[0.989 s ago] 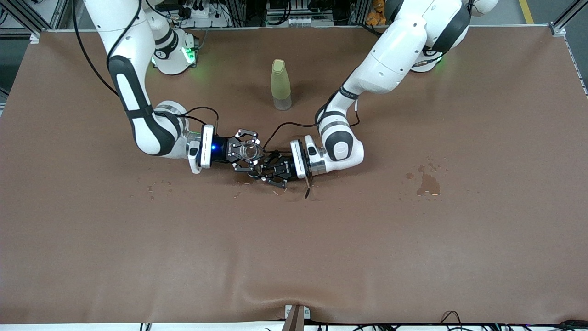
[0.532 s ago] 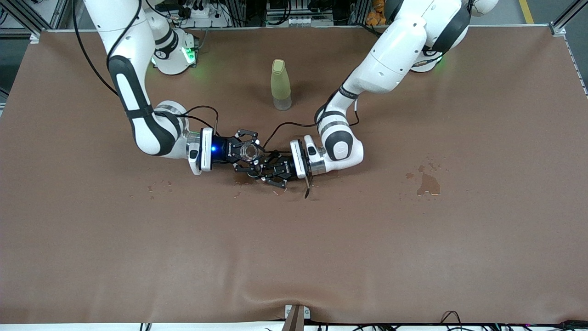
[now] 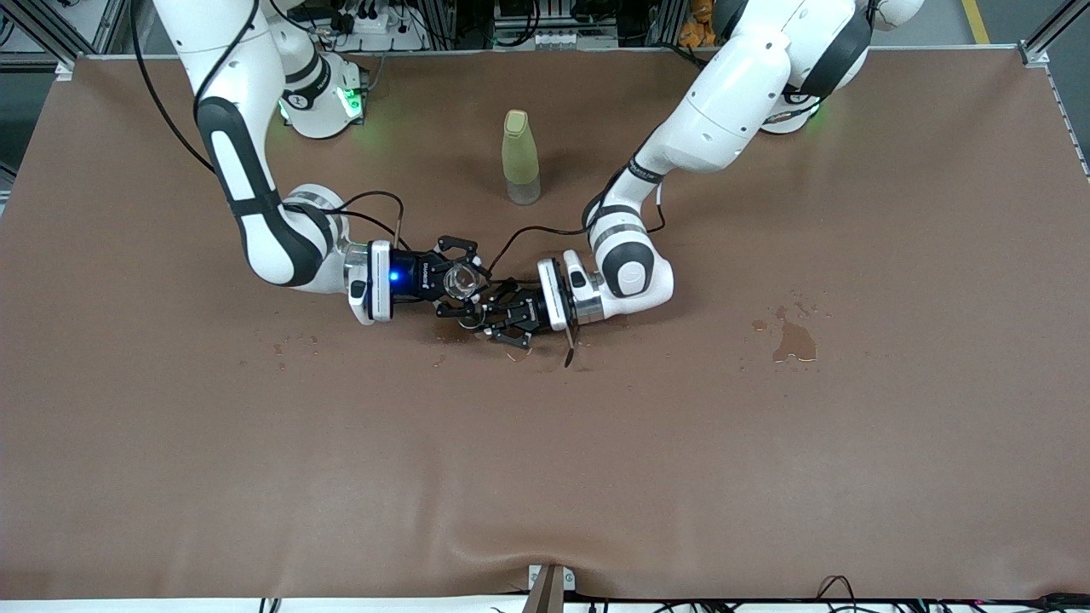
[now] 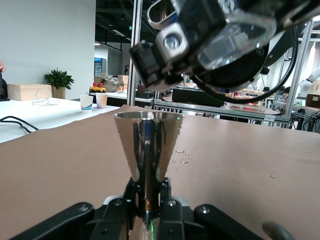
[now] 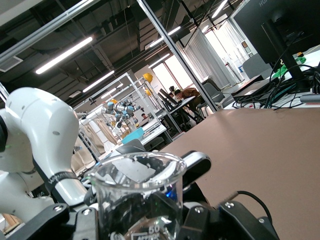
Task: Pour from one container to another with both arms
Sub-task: 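Raise the beaker above the jigger with the right gripper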
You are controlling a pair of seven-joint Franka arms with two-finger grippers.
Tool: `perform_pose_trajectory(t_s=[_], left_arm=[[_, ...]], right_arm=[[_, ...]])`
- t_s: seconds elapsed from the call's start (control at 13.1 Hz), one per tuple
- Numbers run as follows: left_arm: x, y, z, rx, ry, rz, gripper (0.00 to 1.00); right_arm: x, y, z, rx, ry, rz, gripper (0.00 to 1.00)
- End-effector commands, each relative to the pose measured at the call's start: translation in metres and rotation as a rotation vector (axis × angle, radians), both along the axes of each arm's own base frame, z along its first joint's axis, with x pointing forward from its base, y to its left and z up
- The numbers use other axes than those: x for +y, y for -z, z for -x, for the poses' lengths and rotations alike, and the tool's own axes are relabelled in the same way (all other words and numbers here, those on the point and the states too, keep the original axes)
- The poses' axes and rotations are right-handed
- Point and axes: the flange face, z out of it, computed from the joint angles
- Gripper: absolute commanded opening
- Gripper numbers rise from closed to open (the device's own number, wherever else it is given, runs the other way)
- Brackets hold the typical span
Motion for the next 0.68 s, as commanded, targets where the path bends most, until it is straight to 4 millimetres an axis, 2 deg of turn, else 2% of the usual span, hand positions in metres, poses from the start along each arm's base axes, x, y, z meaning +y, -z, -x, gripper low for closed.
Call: perform_pose_trajectory(t_s=[0.0, 0.23, 0.61], left_arm=[[-0.004, -0.004, 0.0, -0.017, -0.02, 0.022, 0.0], [-0.004, -0.004, 0.0, -0.017, -0.02, 0.022, 0.0], [-0.003, -0.004, -0.001, -0.017, -0.021, 0.022, 0.0]], right_arm=[[0.001, -0.018, 0.006, 0.064, 0.006, -0.021, 0.0], [-0.001, -0.02, 0.013, 0.148, 0.0, -0.03, 0.0], [-0.003, -0.012, 0.021, 0.27, -0.009, -0.033, 0.0]])
